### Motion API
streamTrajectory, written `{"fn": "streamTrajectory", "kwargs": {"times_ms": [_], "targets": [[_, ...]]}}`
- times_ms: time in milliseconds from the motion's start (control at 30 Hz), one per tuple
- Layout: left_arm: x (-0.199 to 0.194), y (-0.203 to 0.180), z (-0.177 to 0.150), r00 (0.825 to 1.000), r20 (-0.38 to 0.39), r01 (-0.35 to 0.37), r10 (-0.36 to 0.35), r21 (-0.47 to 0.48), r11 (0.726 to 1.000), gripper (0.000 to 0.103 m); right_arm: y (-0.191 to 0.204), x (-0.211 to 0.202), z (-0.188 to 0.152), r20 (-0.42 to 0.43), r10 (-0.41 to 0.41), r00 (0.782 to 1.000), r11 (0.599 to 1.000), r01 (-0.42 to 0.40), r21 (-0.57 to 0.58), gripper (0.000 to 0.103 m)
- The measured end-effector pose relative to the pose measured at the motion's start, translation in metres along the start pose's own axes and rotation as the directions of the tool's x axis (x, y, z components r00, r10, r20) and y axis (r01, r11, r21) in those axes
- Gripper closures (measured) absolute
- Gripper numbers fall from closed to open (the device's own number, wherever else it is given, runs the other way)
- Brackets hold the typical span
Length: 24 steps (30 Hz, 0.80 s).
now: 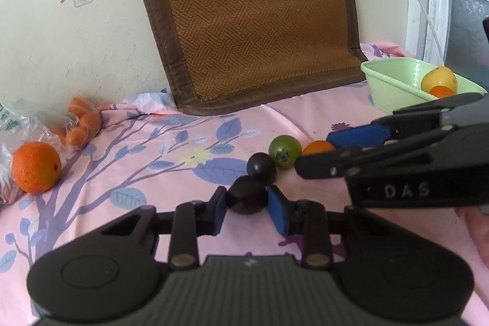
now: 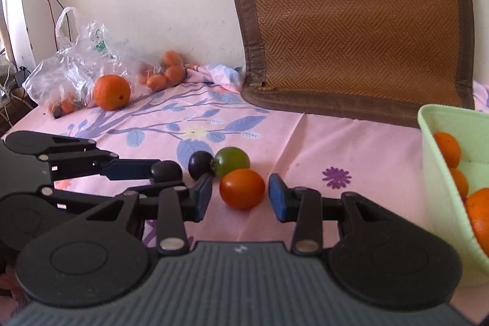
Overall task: Organize fruits
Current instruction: 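Grasp a dark plum with the left gripper while the right gripper grasps a red tomato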
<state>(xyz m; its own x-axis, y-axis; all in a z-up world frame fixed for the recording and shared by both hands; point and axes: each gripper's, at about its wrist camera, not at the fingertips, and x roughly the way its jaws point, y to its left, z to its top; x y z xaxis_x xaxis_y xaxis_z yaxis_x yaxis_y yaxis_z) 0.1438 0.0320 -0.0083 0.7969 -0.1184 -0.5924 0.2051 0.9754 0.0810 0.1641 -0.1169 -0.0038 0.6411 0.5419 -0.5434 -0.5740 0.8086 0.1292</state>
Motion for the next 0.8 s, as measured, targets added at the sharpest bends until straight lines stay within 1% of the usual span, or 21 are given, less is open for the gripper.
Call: {"fn": "streamTrajectory", "kwargs": {"times_ms": [33,133,267,400,600,733,800], "targets": [[-0.002,-0.001,-0.001,1.0,0.004,0.001,-0.001,-0.002,1.0,0.074,0.001,-0.001,-0.001,-0.002,-0.011,1.0,1.0,0.011,-0.01,0.068],[-0.005,-0.002,-0.002,1.0,0.004,-0.011,0.011,-0.019,1.0,0.074,0.001,-0.01,-0.005,0.011,-0.022,1.0,1.0,0.022,-0.004,0.069],[-0.017,-0.012,-0.008,1.0,0.01,-0.006,0.006,-0.053,0.999,0.074,0.0,-0.036,-0.02,0.05,-0.054,0.997,0.999,0.053,0.012,0.069],[-0.036,-0.032,-0.014,0.999,0.028,0.035,-0.033,-0.068,0.997,0.074,-0.001,-0.066,-0.038,0.081,-0.096,0.992,0.995,0.094,0.026,0.069],[-0.056,-0.071,-0.02,0.994,0.045,0.1,-0.099,-0.028,0.995,0.074,-0.009,-0.111,-0.07,0.112,-0.181,0.977,0.982,0.174,0.067,0.068],[-0.063,-0.094,-0.022,0.99,0.045,0.131,-0.131,0.0,0.991,0.074,-0.018,-0.131,-0.086,0.11,-0.238,0.965,0.969,0.229,0.092,0.068],[-0.063,-0.103,-0.023,0.989,0.041,0.141,-0.142,0.011,0.99,0.074,-0.022,-0.135,-0.091,0.099,-0.255,0.962,0.964,0.246,0.097,0.067]]}}
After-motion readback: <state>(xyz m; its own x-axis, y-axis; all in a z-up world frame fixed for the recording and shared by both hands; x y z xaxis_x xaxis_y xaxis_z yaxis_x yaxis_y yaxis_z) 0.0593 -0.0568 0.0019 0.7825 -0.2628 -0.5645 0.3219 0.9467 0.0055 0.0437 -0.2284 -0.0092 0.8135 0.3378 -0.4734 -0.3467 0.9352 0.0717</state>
